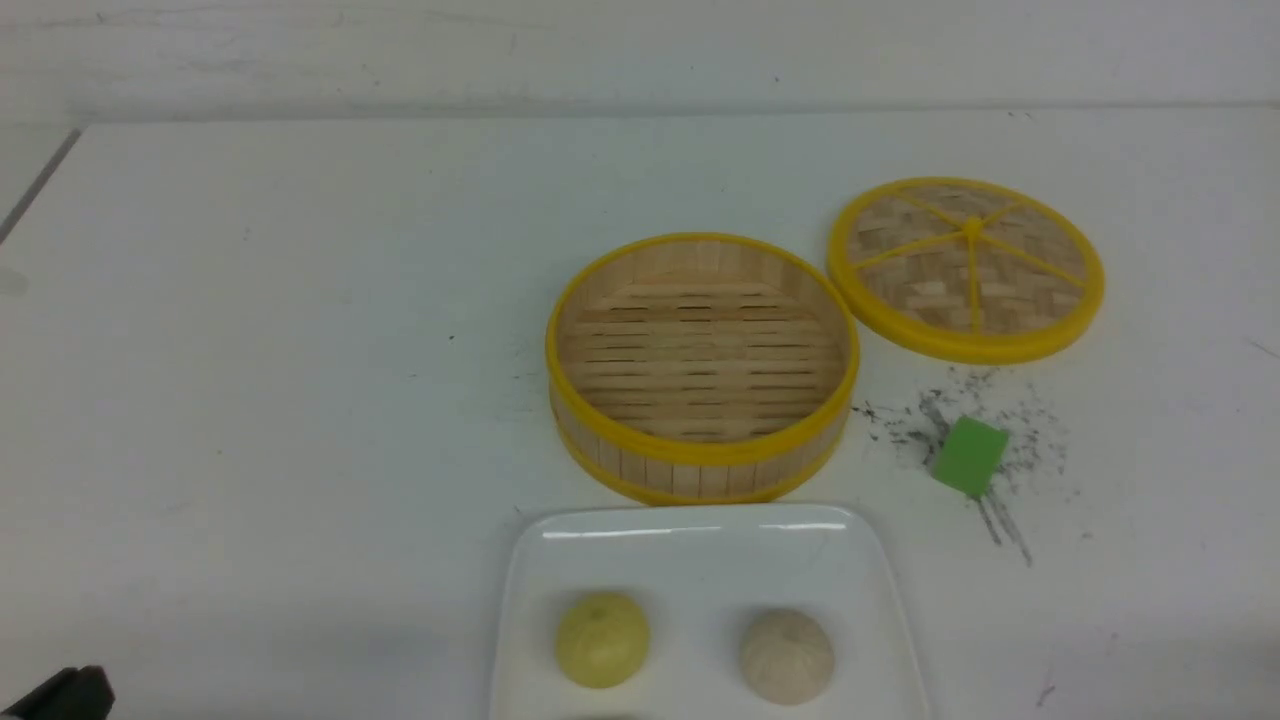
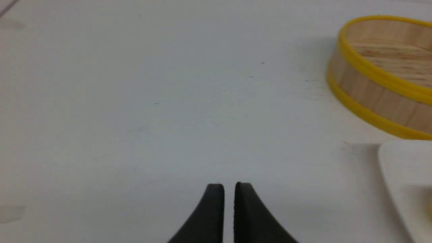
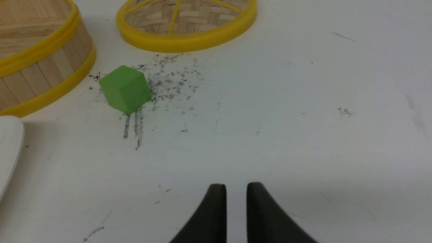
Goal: Put the steamed buns into the plate on the white tablecloth.
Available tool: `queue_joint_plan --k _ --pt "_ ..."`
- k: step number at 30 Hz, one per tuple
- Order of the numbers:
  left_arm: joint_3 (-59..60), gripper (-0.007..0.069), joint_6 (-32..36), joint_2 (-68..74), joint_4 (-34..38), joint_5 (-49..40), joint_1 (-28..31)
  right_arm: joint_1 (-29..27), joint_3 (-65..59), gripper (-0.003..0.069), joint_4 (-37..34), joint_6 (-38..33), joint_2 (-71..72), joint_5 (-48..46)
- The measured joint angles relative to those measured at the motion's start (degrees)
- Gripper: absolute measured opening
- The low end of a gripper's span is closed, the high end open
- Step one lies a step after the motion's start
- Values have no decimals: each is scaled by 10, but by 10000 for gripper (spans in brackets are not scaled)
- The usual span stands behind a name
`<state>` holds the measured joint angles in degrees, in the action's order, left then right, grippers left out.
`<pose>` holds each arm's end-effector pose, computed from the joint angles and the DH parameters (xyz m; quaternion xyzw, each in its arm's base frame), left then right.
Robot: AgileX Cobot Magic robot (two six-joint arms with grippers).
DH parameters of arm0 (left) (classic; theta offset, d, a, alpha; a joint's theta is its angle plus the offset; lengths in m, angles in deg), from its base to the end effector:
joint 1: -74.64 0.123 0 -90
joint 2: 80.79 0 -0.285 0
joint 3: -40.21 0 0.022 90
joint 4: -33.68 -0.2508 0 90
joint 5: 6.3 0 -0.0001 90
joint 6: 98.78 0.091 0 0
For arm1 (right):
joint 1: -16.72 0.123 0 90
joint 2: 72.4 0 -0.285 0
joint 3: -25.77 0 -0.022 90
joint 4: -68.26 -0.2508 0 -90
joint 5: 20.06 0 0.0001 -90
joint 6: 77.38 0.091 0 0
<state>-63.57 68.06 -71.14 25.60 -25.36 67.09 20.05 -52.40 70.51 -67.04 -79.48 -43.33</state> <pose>0.0555 -0.0031 0.1875 0.0000 0.7920 -0.0514 0.6084 0.0515 0.0016 0.1718 0.0395 0.8106 0.0528 0.5818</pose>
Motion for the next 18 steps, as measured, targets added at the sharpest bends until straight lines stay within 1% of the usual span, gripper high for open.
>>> queue_joint_plan --k 3,14,18 --pt "20 76 0 -22 -12 2 18 0 0 120 0 0 0 0" --pt "26 88 0 -25 -17 -19 23 0 0 134 0 0 0 0" --pt "25 88 0 -25 -17 -21 44 0 0 139 0 0 0 0"
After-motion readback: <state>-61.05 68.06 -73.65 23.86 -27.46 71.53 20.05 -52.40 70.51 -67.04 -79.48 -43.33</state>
